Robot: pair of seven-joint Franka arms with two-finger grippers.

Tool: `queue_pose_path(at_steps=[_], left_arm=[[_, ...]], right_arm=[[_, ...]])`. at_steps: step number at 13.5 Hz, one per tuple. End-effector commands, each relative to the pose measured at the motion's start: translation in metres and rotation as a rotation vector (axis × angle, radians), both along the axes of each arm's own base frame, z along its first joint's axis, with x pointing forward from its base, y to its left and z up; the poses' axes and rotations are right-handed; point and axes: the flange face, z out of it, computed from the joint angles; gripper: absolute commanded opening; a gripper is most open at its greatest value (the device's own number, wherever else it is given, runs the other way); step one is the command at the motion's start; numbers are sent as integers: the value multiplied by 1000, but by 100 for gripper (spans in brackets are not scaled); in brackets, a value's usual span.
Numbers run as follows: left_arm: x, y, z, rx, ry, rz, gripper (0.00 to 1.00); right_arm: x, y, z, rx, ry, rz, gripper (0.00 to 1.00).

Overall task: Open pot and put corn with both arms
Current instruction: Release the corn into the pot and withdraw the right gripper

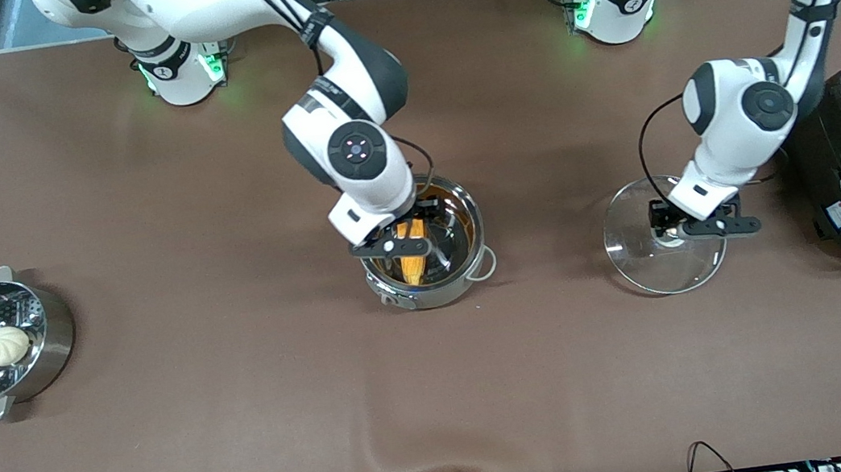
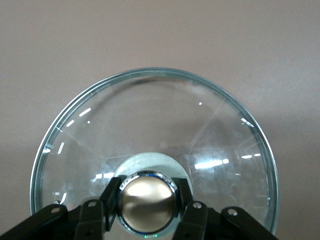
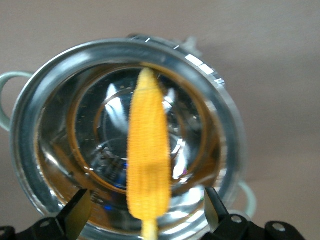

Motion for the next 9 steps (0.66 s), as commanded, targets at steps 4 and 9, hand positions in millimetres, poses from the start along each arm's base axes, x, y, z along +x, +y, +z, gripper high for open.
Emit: queue_pose_path(at_steps=[4,9], left_arm=[[-10,-6,-14,-5,-3,-15,39],[27,-31,31,-36,-29,100,100]], right_arm=[[45,-186,80,-22,-15,61,100],[36,-338,161,22,-108,81,100]])
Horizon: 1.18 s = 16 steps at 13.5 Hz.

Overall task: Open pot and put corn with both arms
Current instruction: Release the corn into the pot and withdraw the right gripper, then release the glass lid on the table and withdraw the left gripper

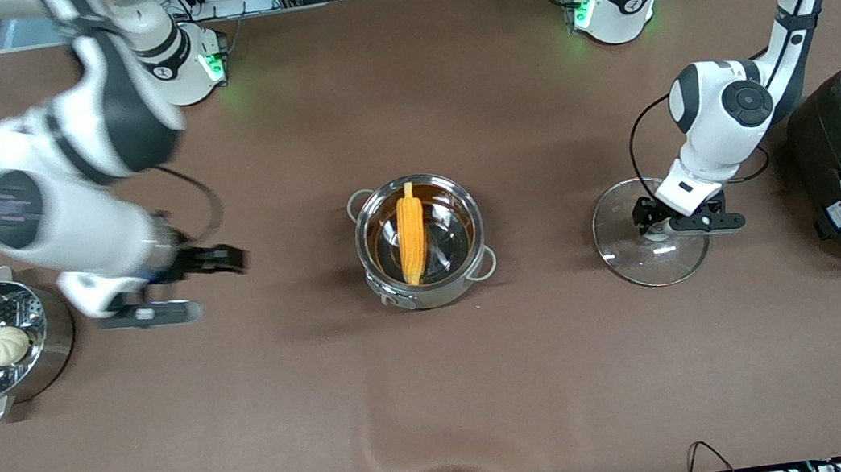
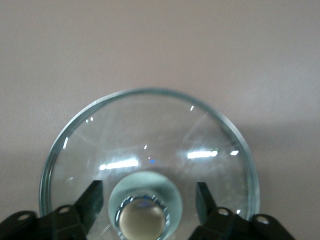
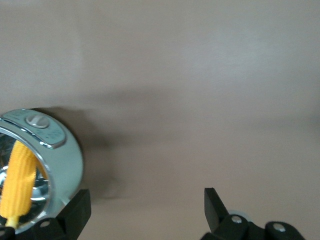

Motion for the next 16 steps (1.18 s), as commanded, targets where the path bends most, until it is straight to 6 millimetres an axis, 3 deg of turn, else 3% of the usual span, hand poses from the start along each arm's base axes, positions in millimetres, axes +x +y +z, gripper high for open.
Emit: queue_pose_path(at_steps=[1,3,5,8,11,12,16], left_arm=[[29,-17,44,-31,45,150,100],[36,-41,91,-34,143,300,100],[43,-48,151,-9,202,346,100],[58,-56,249,7,211,273,100],[54,-47,297,60,176,175,100],[53,-38,321,97,130,137,100],[54,-22,343,90,95,77,100]], right_arm=[[-38,-54,47,0,-27,-19,100],[-51,-104,72,-49,1,-14,100],[-65,-135,97,-62,10,-50,100],[-84,-142,132,-59,-47,-56,100],[-83,-164,155,-40,-51,-27,100],[-85,-166,155,-46,-24,-24,100],[-89,-167,155,-116,-10,-12,100]])
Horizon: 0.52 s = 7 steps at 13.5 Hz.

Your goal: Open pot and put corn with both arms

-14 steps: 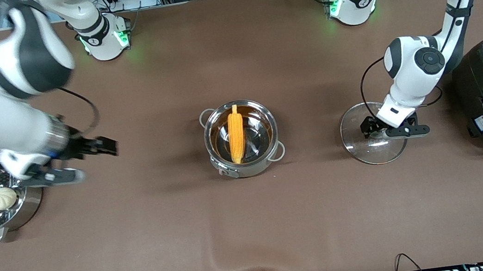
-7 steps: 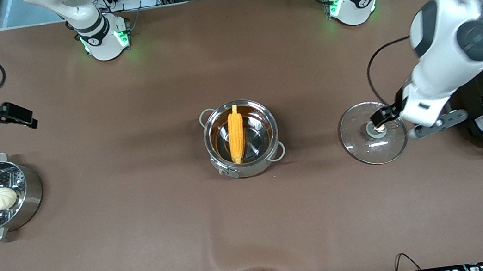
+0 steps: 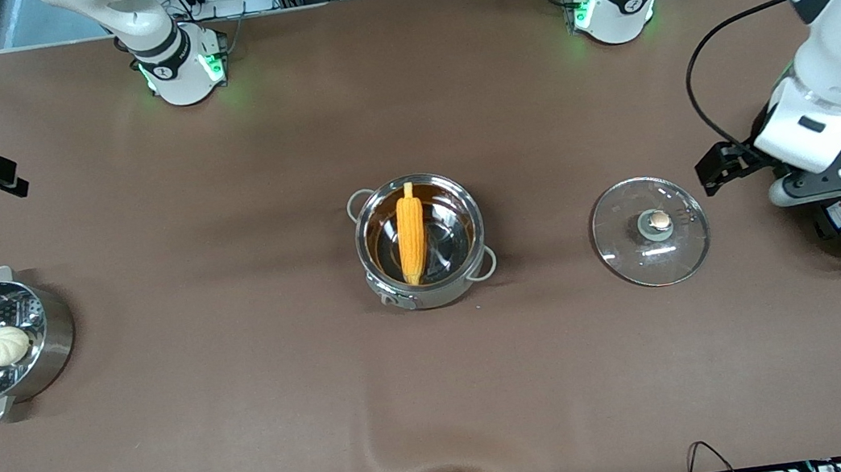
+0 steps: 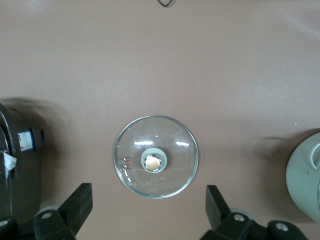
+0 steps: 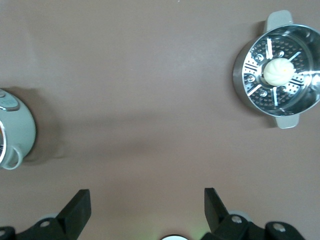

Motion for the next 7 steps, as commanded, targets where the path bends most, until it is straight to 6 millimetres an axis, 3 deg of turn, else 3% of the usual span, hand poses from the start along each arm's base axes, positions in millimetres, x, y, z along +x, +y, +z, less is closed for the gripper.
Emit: queue_pose_path(at_steps=[1,7], left_arm=[[-10,14,28,9,-23,-19,100],[-33,39,58,-39,9,-55,100]], right_arm=[[-1,3,5,-49,6,23,100],[0,7,7,-31,1,25,100]])
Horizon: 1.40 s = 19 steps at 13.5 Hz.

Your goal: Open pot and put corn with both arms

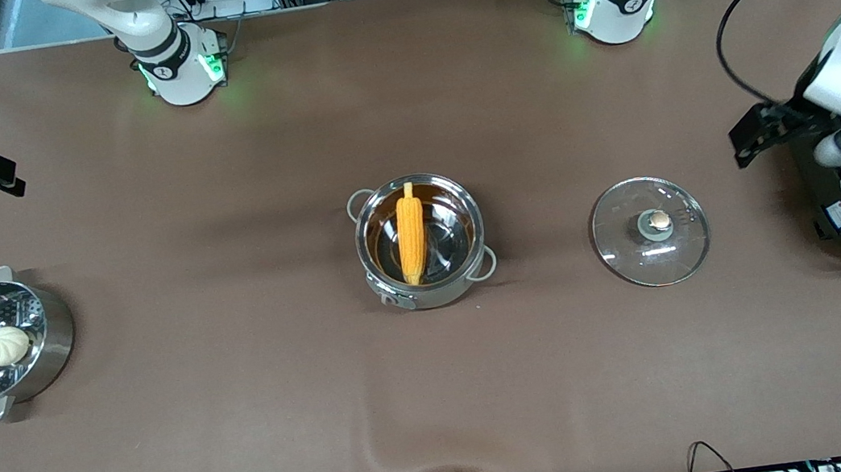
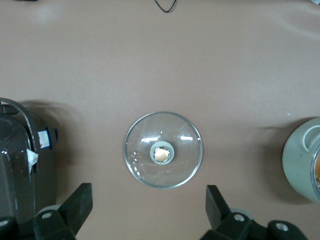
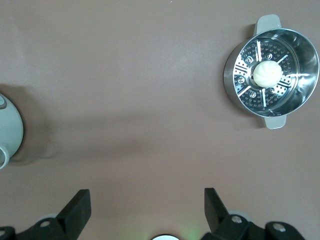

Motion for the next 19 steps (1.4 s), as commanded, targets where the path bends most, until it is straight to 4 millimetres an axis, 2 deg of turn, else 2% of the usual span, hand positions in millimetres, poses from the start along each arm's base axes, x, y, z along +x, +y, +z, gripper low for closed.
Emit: queue_pose_path(at_steps=[1,8,11,15,19], left_arm=[[-12,9,17,-15,1,-21,100],[-16,9,15,-33,45,-42,100],[-19,16,12,-93,84,27,100],[-24,25,25,-78,119,45,100],[-24,29,25,-76,127,50,100]], right_arm=[[1,2,5,-4,1,12,100],[0,4,4,32,4,8,100],[0,3,3,31,10,8,100],[2,3,1,33,12,10,100],[1,0,2,33,10,4,100]])
